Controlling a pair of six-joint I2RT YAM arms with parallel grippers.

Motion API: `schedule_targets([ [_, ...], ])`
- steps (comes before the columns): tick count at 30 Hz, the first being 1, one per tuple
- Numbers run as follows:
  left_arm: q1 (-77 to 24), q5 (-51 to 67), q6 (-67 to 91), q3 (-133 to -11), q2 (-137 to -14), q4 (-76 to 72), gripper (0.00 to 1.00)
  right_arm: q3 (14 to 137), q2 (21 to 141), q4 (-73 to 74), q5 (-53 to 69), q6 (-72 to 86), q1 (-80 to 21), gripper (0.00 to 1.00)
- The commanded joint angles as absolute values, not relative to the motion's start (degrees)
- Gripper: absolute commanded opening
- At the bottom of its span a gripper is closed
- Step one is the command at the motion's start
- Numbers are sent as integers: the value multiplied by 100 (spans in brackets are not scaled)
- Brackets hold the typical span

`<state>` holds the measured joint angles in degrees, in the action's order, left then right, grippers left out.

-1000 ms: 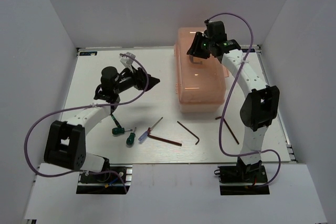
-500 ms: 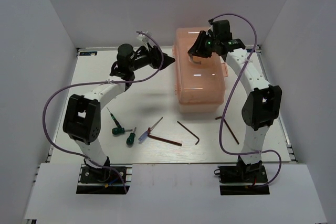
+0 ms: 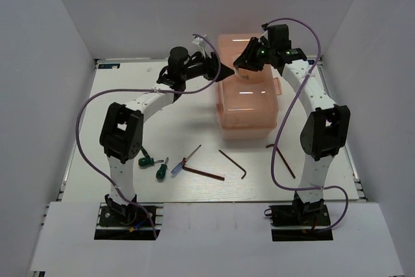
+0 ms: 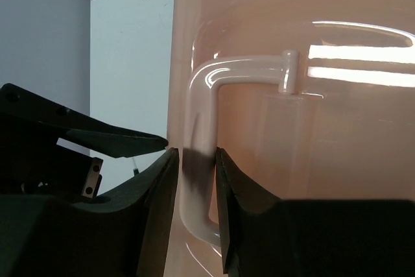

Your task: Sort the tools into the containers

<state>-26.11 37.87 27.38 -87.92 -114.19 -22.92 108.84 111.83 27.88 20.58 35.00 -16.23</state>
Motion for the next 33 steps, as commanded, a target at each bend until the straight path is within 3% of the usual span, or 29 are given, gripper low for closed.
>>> schedule_targets([
  [1,-2812,3622,2689,-9367,-11522,-1655,80,10881,10960,2470,2540,3700,-1679,35],
  [12,-3103,2945,2514,-10414,-12023,-238,76,10819,10925,2373,2707,3806,-1626,35],
  [19,-3208,2506,2514,-10906,-12357,448,71,10775,10679,2399,2708,3666,-1416,52],
  [24,-3261,2180,2514,-10907,-12357,623,69,11056,10126,3049,1532,2533,-1275,52],
  [28,-3261,1978,2575,-10960,-12410,685,61,10558,9590,2981,-494,1777,-1152,55],
  [33,-3261,1925,2689,-11337,-12516,835,47,9608,9325,2857,-608,1038,-642,58],
])
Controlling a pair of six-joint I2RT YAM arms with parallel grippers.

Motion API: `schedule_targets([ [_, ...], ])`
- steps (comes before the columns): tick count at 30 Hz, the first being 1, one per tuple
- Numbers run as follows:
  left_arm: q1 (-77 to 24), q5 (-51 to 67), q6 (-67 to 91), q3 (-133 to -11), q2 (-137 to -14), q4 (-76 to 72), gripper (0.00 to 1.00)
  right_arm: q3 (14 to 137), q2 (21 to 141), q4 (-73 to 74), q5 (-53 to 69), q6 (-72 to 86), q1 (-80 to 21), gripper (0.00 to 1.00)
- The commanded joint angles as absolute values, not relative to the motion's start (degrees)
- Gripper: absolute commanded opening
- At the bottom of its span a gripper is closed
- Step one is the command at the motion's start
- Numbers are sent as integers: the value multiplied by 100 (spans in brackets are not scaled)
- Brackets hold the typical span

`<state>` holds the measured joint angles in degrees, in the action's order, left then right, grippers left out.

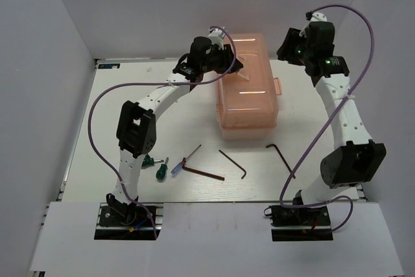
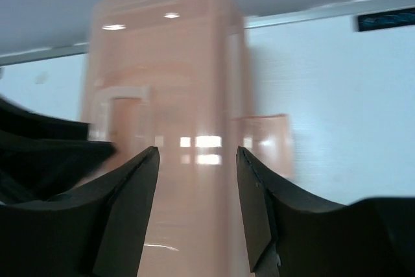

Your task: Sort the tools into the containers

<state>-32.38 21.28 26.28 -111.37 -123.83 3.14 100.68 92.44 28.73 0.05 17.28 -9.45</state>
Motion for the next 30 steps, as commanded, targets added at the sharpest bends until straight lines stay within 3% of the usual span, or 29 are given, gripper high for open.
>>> schedule_targets([
  [1,-3261,1994,2750,-11399,-12568,896,43,9502,9369,2856,-502,863,-372,60],
  [2,-3261,1995,2751,-11495,-12621,896,37,9266,9491,2865,-188,783,-300,62],
  [3,-3261,2047,2751,-11548,-12621,896,26,9203,9562,2874,146,704,-212,62],
  [9,-3261,2320,2927,-11751,-12796,896,8,8983,10309,2963,1772,334,561,63],
  [22,-3261,2426,3041,-11681,-12797,669,4,8236,10994,2013,3893,1467,1037,63],
  [24,-3261,2487,3111,-11681,-12850,668,0,8261,11135,1986,4016,1538,1037,60],
  [30,-3261,2487,3252,-12039,-12850,668,0,8236,11347,1960,4149,1521,1098,15],
])
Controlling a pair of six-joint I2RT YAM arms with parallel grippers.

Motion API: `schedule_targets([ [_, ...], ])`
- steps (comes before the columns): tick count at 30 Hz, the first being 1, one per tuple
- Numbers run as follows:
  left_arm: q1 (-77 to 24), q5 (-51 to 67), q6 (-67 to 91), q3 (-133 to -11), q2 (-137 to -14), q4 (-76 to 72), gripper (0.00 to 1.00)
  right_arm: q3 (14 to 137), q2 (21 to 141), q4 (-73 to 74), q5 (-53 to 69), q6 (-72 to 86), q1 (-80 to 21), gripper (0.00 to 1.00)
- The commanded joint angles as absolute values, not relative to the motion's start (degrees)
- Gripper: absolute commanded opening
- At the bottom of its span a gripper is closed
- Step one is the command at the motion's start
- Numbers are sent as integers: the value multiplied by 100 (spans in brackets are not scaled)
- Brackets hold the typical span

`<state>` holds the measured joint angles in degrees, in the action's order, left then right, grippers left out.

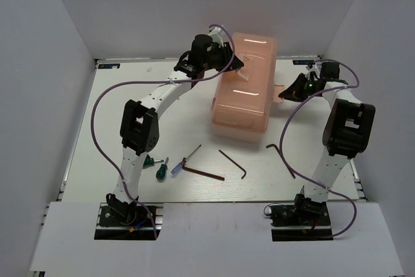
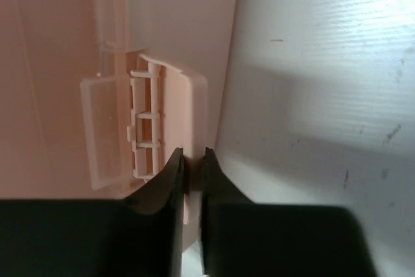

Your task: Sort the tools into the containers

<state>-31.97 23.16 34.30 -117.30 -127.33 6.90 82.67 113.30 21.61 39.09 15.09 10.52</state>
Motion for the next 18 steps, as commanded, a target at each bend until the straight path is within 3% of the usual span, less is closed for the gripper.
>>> schedule_targets([
  [1,-3261,2487,3313,-12102,-12850,668,0,8244,11338,1960,4088,1494,1125,0],
  [8,-3199,2304,3560,-12568,-12727,623,0,8595,11381,2100,3683,1424,1239,0],
  [18,-2620,985,3279,-12209,-11621,1142,0,10898,12243,3181,2629,923,1292,0],
])
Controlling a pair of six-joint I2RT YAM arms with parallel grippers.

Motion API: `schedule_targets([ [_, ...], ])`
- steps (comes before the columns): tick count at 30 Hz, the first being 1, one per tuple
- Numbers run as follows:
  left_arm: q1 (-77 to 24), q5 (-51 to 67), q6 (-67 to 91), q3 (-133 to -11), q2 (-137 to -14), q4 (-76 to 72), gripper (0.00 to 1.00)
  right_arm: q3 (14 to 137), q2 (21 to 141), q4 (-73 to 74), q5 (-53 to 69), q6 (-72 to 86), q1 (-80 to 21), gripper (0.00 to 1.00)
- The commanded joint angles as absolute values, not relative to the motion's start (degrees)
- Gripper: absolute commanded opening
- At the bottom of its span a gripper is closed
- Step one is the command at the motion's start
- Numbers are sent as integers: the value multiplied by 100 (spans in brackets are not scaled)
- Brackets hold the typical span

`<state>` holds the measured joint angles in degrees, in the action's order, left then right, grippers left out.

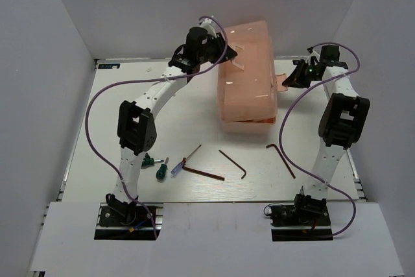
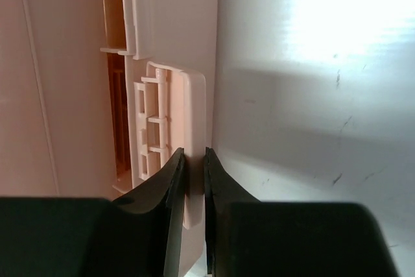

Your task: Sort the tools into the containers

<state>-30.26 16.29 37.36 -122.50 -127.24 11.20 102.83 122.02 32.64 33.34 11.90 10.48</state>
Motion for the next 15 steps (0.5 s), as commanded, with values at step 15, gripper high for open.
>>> schedule_targets([
  [15,-1969,-798,2812,-8344,-9203,1397,0,10881,12534,3147,2663,949,1327,0],
])
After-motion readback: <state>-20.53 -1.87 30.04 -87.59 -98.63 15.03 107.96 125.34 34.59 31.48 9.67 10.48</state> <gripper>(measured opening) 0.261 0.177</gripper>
